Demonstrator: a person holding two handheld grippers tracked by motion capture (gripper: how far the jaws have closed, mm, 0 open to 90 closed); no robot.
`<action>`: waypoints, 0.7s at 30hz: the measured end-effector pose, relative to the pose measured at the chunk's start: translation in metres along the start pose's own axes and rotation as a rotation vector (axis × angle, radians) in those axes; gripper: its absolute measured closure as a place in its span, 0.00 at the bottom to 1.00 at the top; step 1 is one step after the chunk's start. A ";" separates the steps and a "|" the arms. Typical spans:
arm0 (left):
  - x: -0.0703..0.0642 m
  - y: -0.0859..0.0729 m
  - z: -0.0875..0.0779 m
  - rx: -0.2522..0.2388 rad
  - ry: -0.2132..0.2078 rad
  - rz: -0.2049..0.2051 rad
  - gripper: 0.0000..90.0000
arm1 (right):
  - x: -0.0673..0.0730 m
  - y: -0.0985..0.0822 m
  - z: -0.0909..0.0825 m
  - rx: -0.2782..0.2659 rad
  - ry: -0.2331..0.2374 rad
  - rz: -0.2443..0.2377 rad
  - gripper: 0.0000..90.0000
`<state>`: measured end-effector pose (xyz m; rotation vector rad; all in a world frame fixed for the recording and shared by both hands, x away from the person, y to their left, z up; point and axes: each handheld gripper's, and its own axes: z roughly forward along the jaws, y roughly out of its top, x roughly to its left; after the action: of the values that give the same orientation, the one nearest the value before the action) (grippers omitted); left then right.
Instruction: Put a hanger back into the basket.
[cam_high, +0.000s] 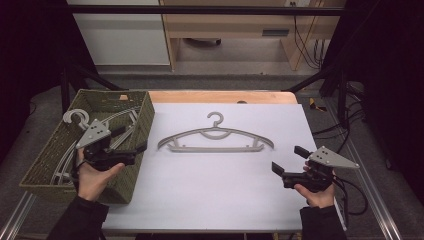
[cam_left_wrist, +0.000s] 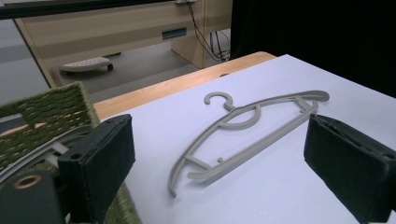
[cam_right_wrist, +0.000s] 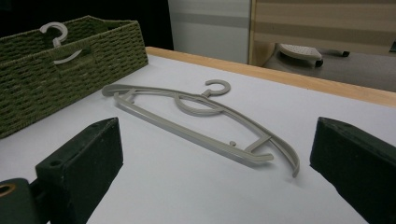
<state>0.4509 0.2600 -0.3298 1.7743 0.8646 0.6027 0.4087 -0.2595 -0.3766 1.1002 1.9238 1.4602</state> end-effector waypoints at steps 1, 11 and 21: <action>-0.003 0.001 0.004 0.001 -0.009 0.001 0.10 | 0.000 0.000 0.000 0.000 0.001 -0.002 0.03; -0.028 0.002 0.057 0.076 -0.069 0.023 0.12 | 0.001 0.000 0.001 0.002 0.005 -0.005 0.03; -0.037 -0.013 0.110 0.184 -0.123 0.045 0.22 | 0.001 0.000 0.000 -0.001 0.012 -0.005 0.03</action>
<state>0.5055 0.1702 -0.3803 1.9801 0.8181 0.4492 0.4083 -0.2586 -0.3765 1.0878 1.9328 1.4675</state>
